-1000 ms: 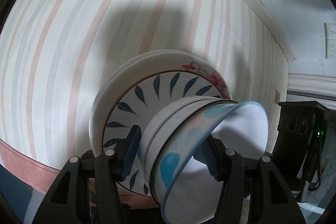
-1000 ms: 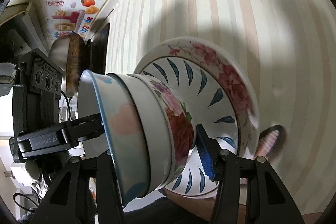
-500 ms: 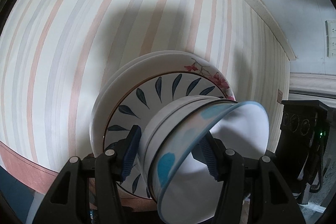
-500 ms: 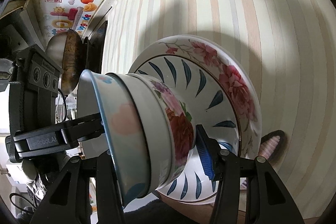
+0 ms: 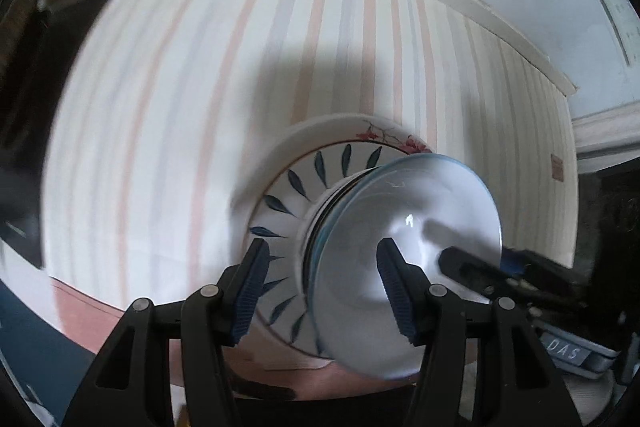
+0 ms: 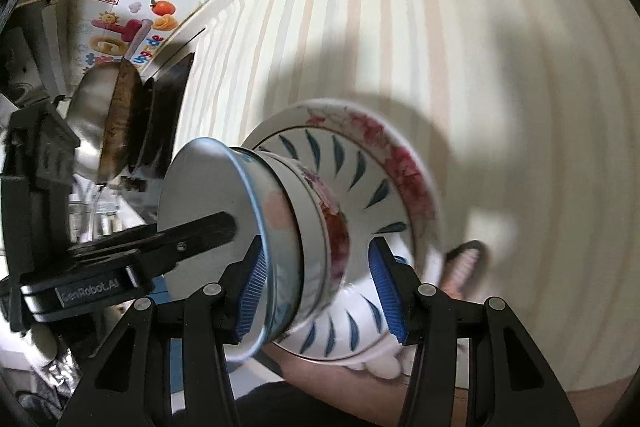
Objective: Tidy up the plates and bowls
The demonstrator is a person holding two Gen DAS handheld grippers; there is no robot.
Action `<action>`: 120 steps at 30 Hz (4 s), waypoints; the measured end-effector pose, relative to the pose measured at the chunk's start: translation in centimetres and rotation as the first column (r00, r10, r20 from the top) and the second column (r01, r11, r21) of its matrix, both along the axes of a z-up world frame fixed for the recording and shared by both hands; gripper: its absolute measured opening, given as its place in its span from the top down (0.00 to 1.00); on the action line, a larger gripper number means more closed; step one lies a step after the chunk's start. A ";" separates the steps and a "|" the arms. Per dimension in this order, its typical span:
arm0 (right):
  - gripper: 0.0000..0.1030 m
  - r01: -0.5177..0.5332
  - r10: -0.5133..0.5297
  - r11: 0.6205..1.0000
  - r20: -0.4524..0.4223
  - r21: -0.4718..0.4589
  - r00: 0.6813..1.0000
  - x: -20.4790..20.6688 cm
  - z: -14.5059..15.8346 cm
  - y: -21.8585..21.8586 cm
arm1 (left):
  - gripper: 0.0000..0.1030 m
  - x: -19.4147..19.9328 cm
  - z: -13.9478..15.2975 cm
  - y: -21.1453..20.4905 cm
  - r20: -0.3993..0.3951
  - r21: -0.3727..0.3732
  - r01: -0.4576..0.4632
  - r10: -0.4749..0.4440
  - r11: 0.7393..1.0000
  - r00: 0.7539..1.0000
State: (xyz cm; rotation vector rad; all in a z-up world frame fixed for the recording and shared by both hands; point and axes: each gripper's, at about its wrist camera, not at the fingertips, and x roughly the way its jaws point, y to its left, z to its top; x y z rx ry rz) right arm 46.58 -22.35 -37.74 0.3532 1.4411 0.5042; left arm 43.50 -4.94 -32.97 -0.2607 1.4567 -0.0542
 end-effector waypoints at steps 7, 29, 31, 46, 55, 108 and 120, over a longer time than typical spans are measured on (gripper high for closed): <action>0.45 0.058 -0.044 0.992 0.124 -0.115 0.991 -3.0 4.6 -0.8 | 0.48 -2.7 3.5 0.6 0.109 0.080 0.027 -0.036 0.996 0.993; 0.10 0.345 -0.191 0.904 0.483 -0.253 0.854 -18.4 19.9 0.3 | 0.12 -15.5 16.3 2.1 0.441 0.172 0.011 -0.087 0.985 0.893; 0.10 0.351 -0.184 0.902 0.511 -0.252 0.840 -20.3 21.3 0.3 | 0.12 -17.4 17.4 1.8 0.464 0.184 -0.004 -0.083 0.983 0.882; 0.09 0.317 -0.100 0.919 0.641 -0.233 0.761 -37.0 28.5 0.2 | 0.12 -32.4 22.5 1.0 0.556 0.213 -0.093 -0.043 0.973 0.830; 0.09 0.337 -0.085 0.912 0.692 -0.236 0.717 -44.1 31.4 0.8 | 0.12 -37.8 24.9 2.3 0.603 0.197 -0.122 -0.022 0.973 0.798; 0.08 0.423 -0.115 0.875 0.750 -0.233 0.651 -50.2 34.6 4.4 | 0.12 -41.4 27.7 5.0 0.664 0.215 -0.091 -0.078 0.972 0.744; 0.08 0.435 -0.129 0.872 0.750 -0.226 0.648 -50.4 34.4 4.4 | 0.12 -41.5 27.6 5.1 0.665 0.214 -0.090 -0.077 0.973 0.743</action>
